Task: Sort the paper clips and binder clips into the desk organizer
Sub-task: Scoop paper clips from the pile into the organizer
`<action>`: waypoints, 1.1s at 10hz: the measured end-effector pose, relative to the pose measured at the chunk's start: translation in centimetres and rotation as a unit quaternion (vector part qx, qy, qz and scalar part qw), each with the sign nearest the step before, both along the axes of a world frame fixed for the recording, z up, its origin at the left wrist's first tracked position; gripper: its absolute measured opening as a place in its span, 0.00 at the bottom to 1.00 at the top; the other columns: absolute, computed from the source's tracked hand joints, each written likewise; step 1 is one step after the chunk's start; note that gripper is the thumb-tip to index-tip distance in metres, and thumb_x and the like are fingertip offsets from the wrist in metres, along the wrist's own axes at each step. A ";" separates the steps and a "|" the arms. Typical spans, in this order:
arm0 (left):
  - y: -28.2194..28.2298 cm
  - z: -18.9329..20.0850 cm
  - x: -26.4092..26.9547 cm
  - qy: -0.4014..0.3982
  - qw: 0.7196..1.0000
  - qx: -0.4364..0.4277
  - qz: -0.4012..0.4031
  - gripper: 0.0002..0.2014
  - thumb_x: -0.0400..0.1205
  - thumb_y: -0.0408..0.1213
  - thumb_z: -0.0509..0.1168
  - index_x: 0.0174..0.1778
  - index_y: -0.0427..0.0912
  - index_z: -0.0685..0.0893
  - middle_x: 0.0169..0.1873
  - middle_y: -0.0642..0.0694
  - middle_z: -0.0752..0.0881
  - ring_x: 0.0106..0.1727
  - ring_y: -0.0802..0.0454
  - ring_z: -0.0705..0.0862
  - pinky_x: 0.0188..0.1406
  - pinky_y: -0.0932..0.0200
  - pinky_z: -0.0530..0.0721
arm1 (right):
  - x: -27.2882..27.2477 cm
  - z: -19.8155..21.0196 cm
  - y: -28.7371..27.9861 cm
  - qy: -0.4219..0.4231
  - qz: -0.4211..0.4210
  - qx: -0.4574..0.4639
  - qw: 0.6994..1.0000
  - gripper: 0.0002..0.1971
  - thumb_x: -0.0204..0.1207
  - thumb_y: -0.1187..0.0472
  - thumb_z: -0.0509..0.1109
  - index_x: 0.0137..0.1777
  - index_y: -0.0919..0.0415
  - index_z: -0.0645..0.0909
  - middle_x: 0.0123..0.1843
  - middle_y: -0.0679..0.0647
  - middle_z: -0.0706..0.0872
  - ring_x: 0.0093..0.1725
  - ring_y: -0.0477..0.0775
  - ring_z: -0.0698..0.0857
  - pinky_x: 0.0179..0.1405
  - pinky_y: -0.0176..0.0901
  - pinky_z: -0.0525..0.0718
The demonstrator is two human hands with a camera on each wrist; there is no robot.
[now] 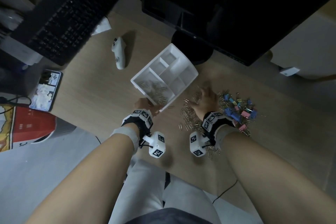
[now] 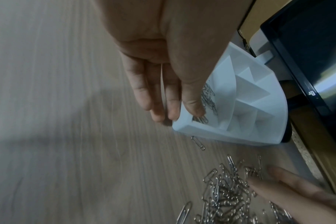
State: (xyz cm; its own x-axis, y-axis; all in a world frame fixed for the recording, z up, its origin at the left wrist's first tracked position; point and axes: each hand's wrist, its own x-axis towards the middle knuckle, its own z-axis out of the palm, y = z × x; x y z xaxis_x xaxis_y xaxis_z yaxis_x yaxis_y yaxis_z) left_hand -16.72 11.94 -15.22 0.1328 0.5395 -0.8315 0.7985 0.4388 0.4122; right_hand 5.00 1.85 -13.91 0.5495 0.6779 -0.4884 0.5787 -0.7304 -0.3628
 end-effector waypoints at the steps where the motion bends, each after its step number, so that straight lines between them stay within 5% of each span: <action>1: -0.6 0.4 0.1 -0.006 1.000 0.020 0.013 0.17 0.76 0.52 0.74 0.42 0.40 0.86 0.37 0.43 0.92 0.31 0.50 0.88 0.34 0.57 0.85 | -0.7 -1.8 -1.1 -0.005 0.081 -0.020 0.996 0.47 0.78 0.42 0.71 0.88 0.57 0.50 0.90 0.55 0.46 0.88 0.59 0.43 0.86 0.61 0.54; 2: -1.7 0.6 0.0 -0.019 0.994 0.089 0.053 0.16 0.77 0.52 0.73 0.40 0.40 0.85 0.33 0.42 0.91 0.34 0.45 0.90 0.41 0.49 0.89 | -2.9 -1.7 -2.5 -0.012 0.125 0.004 0.992 0.43 0.80 0.49 0.69 0.88 0.61 0.51 0.89 0.57 0.49 0.88 0.60 0.45 0.86 0.55 0.53; 3: -2.4 0.4 0.0 -0.046 0.993 0.080 0.077 0.17 0.78 0.54 0.71 0.38 0.42 0.83 0.36 0.39 0.91 0.35 0.43 0.90 0.44 0.46 0.89 | -3.0 -0.9 -3.1 -0.037 0.111 0.029 0.993 0.35 0.77 0.52 0.71 0.83 0.57 0.64 0.86 0.55 0.62 0.85 0.62 0.59 0.77 0.56 0.70; 4: -3.1 0.2 -0.5 -0.053 0.994 0.041 0.090 0.27 0.72 0.63 0.69 0.37 0.37 0.86 0.33 0.37 0.90 0.32 0.41 0.87 0.37 0.47 0.87 | -1.6 -0.2 -2.5 -0.067 0.106 0.013 0.992 0.42 0.76 0.50 0.74 0.86 0.54 0.56 0.88 0.55 0.57 0.86 0.62 0.57 0.80 0.60 0.68; 5: -4.1 0.6 -0.2 -0.067 0.993 0.049 0.090 0.20 0.75 0.50 0.72 0.32 0.32 0.88 0.27 0.37 0.87 0.27 0.45 0.81 0.34 0.50 0.83 | 0.6 -0.4 -0.5 -0.048 0.133 -0.004 0.990 0.45 0.81 0.46 0.69 0.88 0.56 0.45 0.90 0.55 0.44 0.88 0.60 0.44 0.86 0.58 0.54; 6: -4.8 0.7 0.5 -0.058 0.990 0.059 0.112 0.11 0.74 0.35 0.70 0.35 0.29 0.90 0.28 0.37 0.87 0.29 0.47 0.80 0.34 0.53 0.80 | 0.9 -1.3 0.3 -0.037 0.170 -0.020 0.985 0.44 0.83 0.43 0.64 0.88 0.61 0.43 0.90 0.57 0.44 0.88 0.60 0.42 0.87 0.58 0.49; 7: -5.6 -0.4 0.9 -0.055 0.984 0.055 0.159 0.09 0.66 0.40 0.67 0.28 0.41 0.90 0.26 0.41 0.88 0.28 0.46 0.80 0.35 0.54 0.77 | -0.6 -1.7 -1.1 -0.022 0.207 -0.003 0.978 0.42 0.83 0.48 0.66 0.88 0.63 0.46 0.89 0.59 0.48 0.88 0.63 0.46 0.86 0.58 0.49; 9: -6.5 0.4 2.9 -0.017 0.986 0.078 0.144 0.19 0.68 0.49 0.63 0.47 0.43 0.92 0.34 0.43 0.91 0.37 0.43 0.89 0.45 0.50 0.90 | -1.1 -1.1 -5.6 0.000 0.203 0.117 0.972 0.27 0.79 0.62 0.68 0.79 0.63 0.73 0.82 0.59 0.70 0.84 0.61 0.63 0.77 0.57 0.72; 10: -6.7 1.0 3.4 0.008 0.984 0.103 0.143 0.16 0.70 0.42 0.64 0.51 0.45 0.91 0.39 0.42 0.91 0.43 0.42 0.89 0.50 0.51 0.89 | 1.2 -0.9 -5.7 -0.050 0.128 0.079 0.987 0.37 0.79 0.57 0.71 0.85 0.64 0.60 0.87 0.61 0.58 0.87 0.64 0.54 0.84 0.59 0.61; 11: -7.0 1.3 4.0 0.029 0.985 0.111 0.126 0.13 0.71 0.38 0.64 0.47 0.42 0.90 0.37 0.40 0.91 0.41 0.39 0.89 0.41 0.55 0.84 | 3.0 -1.4 -6.1 -0.045 0.104 0.004 0.994 0.45 0.82 0.45 0.65 0.87 0.66 0.44 0.89 0.62 0.43 0.88 0.64 0.42 0.87 0.58 0.48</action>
State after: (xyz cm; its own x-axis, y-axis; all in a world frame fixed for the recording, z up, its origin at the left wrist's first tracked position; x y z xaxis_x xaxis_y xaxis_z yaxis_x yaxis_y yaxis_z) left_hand -12.75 4.90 -13.92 -0.0736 0.7180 -0.6922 0.7003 0.5314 0.4767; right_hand 8.01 -4.23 -15.27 0.4378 0.7854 -0.4376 0.7477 -0.5883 -0.3080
